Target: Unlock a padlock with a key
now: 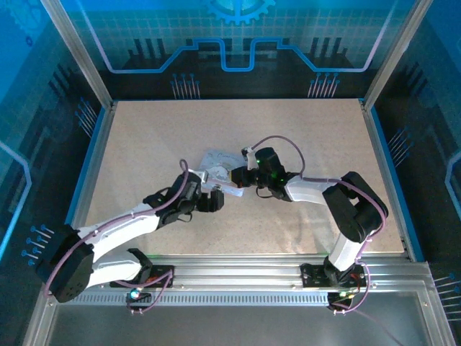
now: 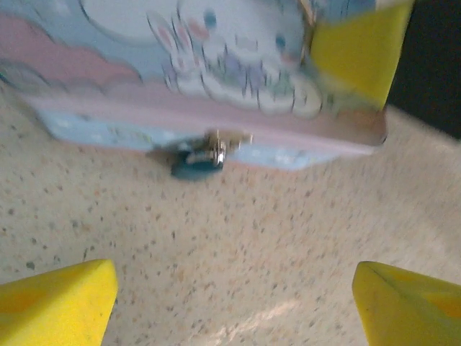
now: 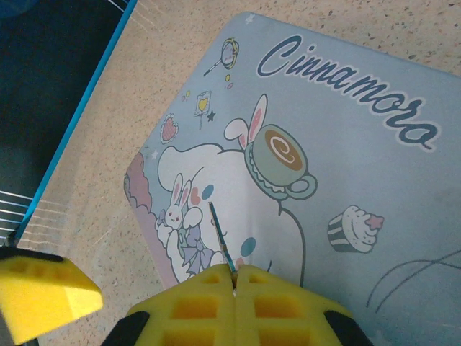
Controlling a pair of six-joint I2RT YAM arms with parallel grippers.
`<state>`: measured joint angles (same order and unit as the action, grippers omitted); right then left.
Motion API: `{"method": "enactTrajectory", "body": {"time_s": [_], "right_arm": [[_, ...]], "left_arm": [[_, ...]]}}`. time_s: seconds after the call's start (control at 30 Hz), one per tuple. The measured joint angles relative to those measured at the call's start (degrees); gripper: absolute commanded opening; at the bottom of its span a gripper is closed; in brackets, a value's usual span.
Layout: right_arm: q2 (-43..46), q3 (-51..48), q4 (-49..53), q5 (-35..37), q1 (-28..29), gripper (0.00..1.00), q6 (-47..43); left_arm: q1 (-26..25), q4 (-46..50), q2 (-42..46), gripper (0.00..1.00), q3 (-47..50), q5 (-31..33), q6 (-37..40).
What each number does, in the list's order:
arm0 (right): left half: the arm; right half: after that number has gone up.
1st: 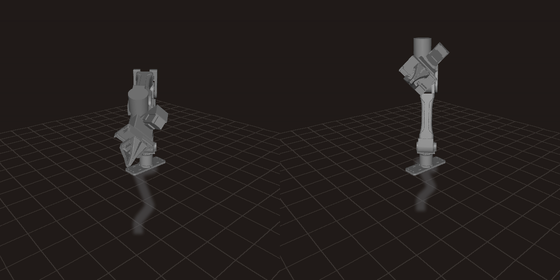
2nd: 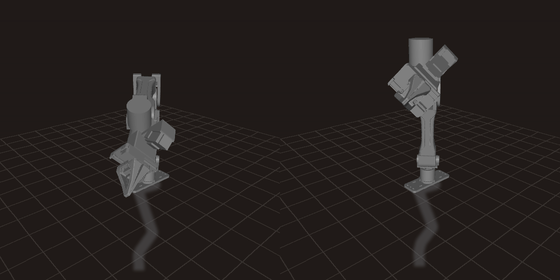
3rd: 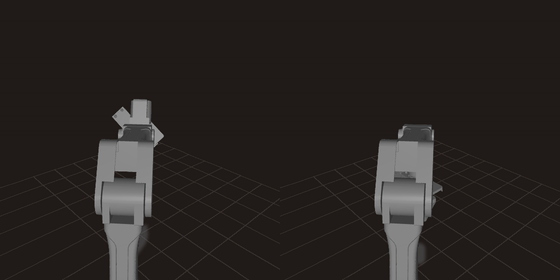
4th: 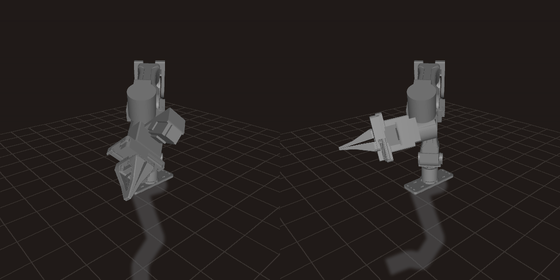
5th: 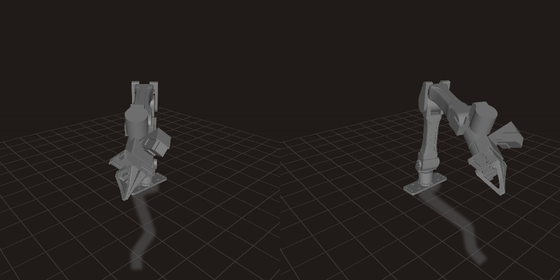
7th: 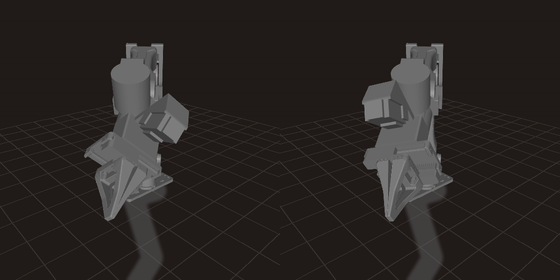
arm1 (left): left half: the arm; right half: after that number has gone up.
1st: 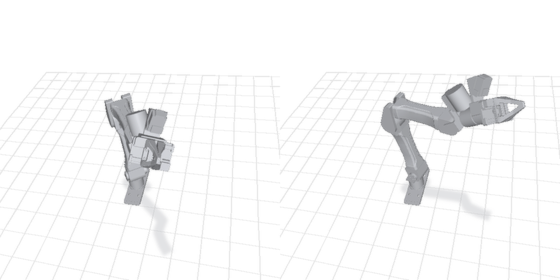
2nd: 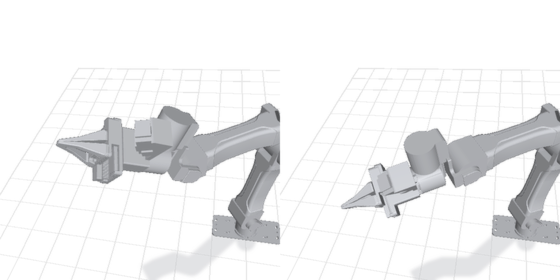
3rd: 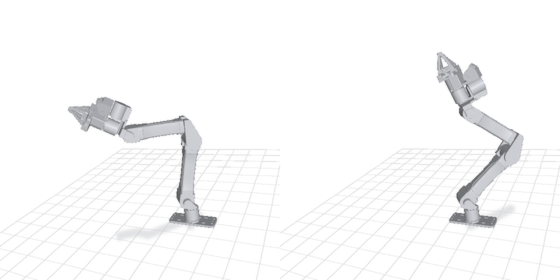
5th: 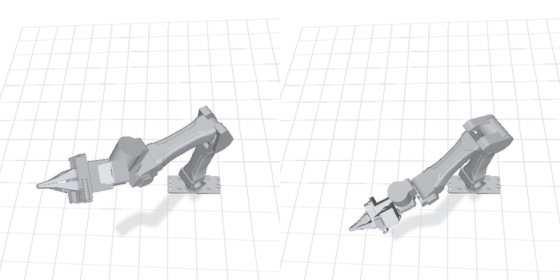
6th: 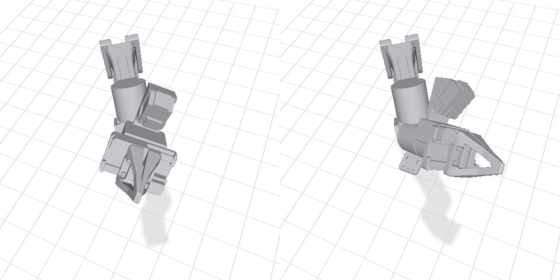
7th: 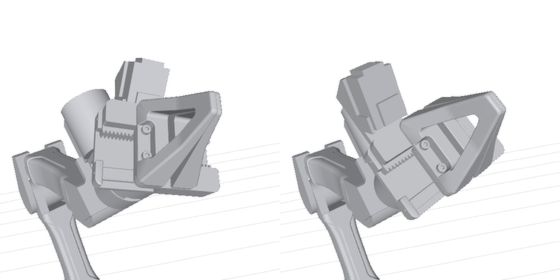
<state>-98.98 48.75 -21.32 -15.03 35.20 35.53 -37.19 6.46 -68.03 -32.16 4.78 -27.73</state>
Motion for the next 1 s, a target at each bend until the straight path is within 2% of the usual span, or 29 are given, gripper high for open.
{"method": "enactTrajectory", "body": {"time_s": [0.23,0.53,1.0], "right_arm": [[0.0,0.4,0.9,0.3,0.0,0.0,-0.2],[0.2,0.4,1.4,0.9,0.1,0.0,-0.5],[0.2,0.4,1.4,1.1,0.2,0.0,-0.6]], "left_arm": [[-1.8,-7.2,-7.5,0.84,0.6,4.5,4.9],[-1.8,-15.8,-16.7,0.78,-0.1,5.6,8.6],[-1.9,-23.9,-24.9,0.68,-2.0,7.9,11.7]]}}
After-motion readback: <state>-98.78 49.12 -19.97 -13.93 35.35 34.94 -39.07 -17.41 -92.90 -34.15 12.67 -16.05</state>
